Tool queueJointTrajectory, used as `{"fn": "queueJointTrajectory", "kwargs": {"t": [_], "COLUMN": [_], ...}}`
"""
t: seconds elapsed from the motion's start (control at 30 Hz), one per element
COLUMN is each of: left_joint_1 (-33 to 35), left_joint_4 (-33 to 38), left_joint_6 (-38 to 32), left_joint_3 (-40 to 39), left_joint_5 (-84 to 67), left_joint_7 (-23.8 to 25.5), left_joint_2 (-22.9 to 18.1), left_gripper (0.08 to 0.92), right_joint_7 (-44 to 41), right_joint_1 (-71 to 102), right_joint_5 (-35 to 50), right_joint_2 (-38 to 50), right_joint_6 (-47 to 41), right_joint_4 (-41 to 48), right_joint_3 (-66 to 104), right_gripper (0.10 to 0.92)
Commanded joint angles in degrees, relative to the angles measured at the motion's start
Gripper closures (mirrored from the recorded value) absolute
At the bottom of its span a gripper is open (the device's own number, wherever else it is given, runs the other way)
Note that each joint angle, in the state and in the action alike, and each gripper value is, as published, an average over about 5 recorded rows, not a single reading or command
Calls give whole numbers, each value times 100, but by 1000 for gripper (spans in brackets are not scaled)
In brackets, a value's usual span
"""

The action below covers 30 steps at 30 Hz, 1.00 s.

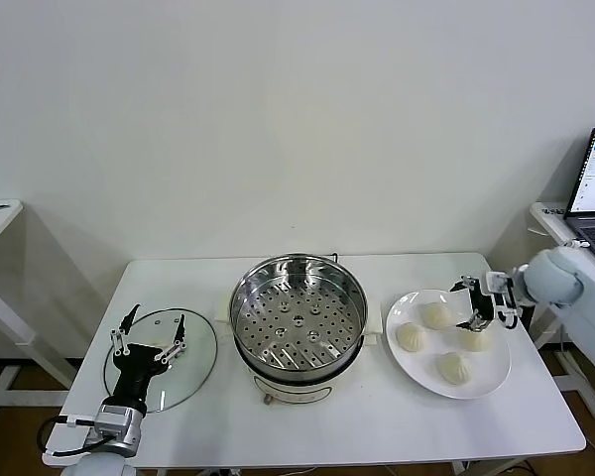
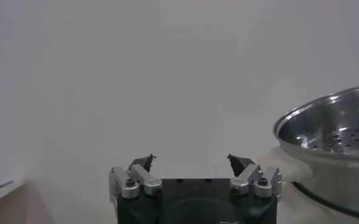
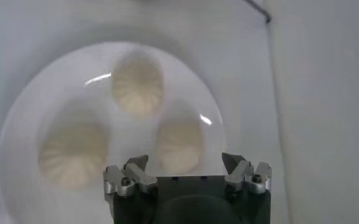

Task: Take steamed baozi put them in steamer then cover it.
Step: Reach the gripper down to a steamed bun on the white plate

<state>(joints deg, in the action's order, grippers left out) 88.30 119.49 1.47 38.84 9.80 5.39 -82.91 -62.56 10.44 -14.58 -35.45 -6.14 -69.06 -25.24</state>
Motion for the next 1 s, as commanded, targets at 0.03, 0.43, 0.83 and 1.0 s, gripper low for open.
{"fn": "queueJointTrajectory", "kwargs": {"t": [0.03, 0.43, 0.83, 1.0], "left_joint_1": [-14, -3, 16, 25], "left_joint_4": [-40, -75, -74, -70], "left_joint_6": [18, 16, -8, -19], "left_joint_3": [7, 12, 59, 79], "left_joint_5": [-7, -26, -25, -24], "left_joint_7": [7, 29, 27, 25], "left_joint_2": [-13, -32, -57, -70], "left_gripper": [177, 177, 177, 177], "right_joint_7": [-527, -266, -212, -201], "right_joint_1": [-945, -718, -597, -574], "right_joint_5": [-430, -820, -935, -952], "right_joint_2": [-726, -1423, -1594, -1622], "right_joint_6": [-3, 32, 90, 97], "right_joint_4": [1067, 1732, 1858, 1858], "right_joint_3": [-1038, -747, -608, -594], "right_gripper": [203, 203, 203, 212]}}
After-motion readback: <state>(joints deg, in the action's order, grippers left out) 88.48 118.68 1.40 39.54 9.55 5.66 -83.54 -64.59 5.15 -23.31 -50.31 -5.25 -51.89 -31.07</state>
